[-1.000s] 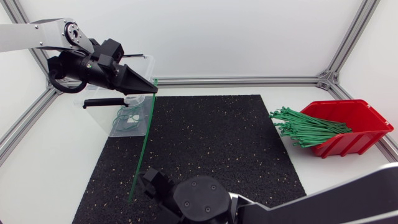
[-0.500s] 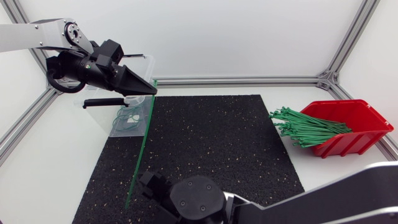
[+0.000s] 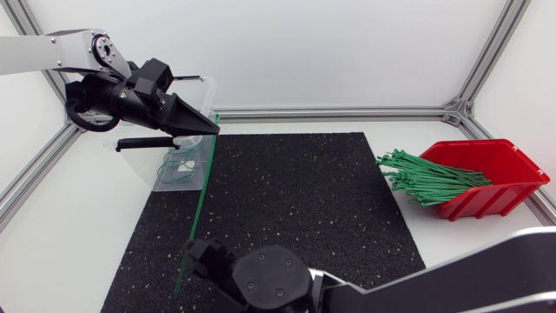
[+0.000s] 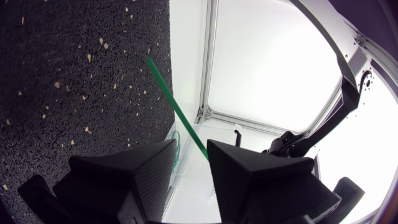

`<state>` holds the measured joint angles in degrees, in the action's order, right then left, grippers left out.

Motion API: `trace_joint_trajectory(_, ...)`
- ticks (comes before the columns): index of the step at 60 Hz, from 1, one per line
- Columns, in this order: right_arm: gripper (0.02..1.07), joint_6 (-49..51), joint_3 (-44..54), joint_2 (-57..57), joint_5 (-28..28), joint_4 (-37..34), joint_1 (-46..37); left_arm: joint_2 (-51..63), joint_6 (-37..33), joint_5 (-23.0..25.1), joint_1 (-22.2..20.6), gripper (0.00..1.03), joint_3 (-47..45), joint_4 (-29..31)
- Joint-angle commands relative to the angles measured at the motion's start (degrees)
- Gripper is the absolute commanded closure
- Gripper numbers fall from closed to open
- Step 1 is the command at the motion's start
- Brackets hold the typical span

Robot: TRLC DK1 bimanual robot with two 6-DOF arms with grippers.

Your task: Take a green cable tie from the red box, thread the tail through the head to close it, then place it in the transparent bin on the left.

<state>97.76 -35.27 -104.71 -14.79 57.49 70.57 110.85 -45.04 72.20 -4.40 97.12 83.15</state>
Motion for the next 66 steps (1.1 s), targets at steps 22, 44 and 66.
trace_joint_trajectory(22, 1.00, 1.30, -2.18, -2.26, 0.28, 0.86, 1.24, 3.94, -0.05, 1.54, 0.27, 1.00, 1.49, 1.84)
trace_joint_trajectory(44, 1.02, 1.03, -2.00, -0.76, -0.24, 0.86, 1.77, 4.99, -0.58, 1.62, 0.45, 1.00, 2.81, 2.01)
trace_joint_trajectory(66, 1.02, -14.52, -6.75, 6.27, -0.59, -8.89, -0.16, -2.48, -8.84, 1.71, 1.68, 1.00, -5.89, -0.98)
